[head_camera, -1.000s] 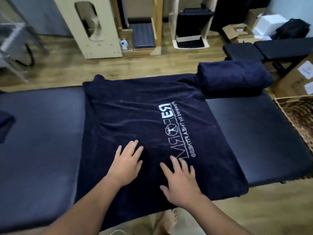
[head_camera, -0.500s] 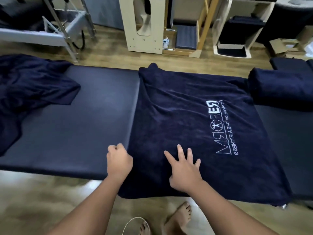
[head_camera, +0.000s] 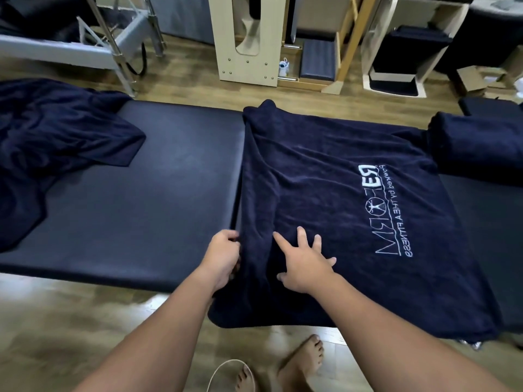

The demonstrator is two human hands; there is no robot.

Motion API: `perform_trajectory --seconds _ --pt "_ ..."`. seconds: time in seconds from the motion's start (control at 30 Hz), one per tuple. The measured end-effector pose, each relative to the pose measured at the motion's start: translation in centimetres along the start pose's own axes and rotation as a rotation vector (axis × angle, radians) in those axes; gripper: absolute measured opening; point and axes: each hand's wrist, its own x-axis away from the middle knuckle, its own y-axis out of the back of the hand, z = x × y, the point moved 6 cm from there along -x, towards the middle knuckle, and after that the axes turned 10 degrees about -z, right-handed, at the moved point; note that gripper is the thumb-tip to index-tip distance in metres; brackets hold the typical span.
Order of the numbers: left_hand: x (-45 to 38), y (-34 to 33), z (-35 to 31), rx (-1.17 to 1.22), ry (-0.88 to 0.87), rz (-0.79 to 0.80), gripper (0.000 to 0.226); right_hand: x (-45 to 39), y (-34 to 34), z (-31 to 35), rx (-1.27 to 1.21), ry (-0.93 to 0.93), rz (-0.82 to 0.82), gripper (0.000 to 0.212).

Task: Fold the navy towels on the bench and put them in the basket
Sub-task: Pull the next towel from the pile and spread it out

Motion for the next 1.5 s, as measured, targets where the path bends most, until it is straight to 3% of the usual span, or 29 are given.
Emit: perform_trajectory --seconds 0.13,0.2,0.3,0.4,0.53,0.6,0.67,0.77,0.83,0.9,1.0,1.17,1.23,1.33,1.43,1.5 --pt "1.0 -0.5 -0.1 -0.196 -0.048 0.078 0.034 -0.1 0.2 0.2 -0.006 -0.013 0.006 0.101" --pt "1.4 -0.7 -0.8 -0.145 -0.163 0.095 0.035 -0.2 0.2 0.2 -0.010 -0.014 0.003 0.102" --pt "2.3 -1.1 -1.4 0.080 -0.182 0.224 0.009 -0.3 0.3 0.4 -0.013 -0.021 0.002 0.105" --pt "2.1 -1.6 -1.1 0.012 -0.185 0.281 0.012 -0.4 0.3 0.7 -0.007 -0.035 0.006 0.107" --pt "2.0 -1.9 -1.5 -0.224 -0.231 0.206 0.028 -0.5 0.2 0.8 0.000 -0.045 0.017 0.107" --pt "1.7 -1.0 -1.6 -0.160 -0.144 0.154 0.032 -0.6 0.2 0.7 0.001 -0.053 0.027 0.107" --pt "0.7 1.8 -1.8 -0.051 -0.096 0.009 0.026 -0.5 0.2 0.7 -0.001 -0.054 0.037 0.105" --pt "-0.2 6.9 -2.2 -0.116 -0.197 -0.217 0.025 -0.5 0.2 0.8 0.000 -0.057 0.041 0.104" --pt "0.2 7.6 -2.4 -0.140 -0.223 -0.162 0.021 -0.5 0.1 0.9 0.000 -0.058 0.040 0.104" --pt "0.8 6.0 -1.8 0.019 -0.111 0.006 0.016 -0.5 0.1 0.9 -0.001 -0.056 0.036 0.104" --pt "1.3 3.4 -0.4 0.019 -0.048 0.107 0.026 -0.4 0.1 1.0 0.002 -0.053 0.029 0.104" --pt "2.3 2.2 -0.9 -0.459 -0.488 -0.119 0.015 -0.5 -0.2 0.9 0.008 -0.045 0.026 0.104" --pt "3.0 1.2 -1.1 -0.602 -0.580 -0.163 0.023 -0.5 -0.3 0.9 0.008 -0.044 0.027 0.103" --pt "2.5 1.4 -1.3 -0.660 -0.550 -0.218 0.019 -0.4 -0.3 0.7 0.003 -0.036 0.024 0.103" --pt "-0.5 7.2 -1.2 -0.492 -0.369 -0.472 0.012 -0.3 -0.4 0.6 0.002 -0.032 0.024 0.103" --pt "-2.3 10.5 -0.5 -0.471 -0.282 -0.507 0.017 -0.3 -0.5 0.5 0.001 -0.032 0.020 0.102"
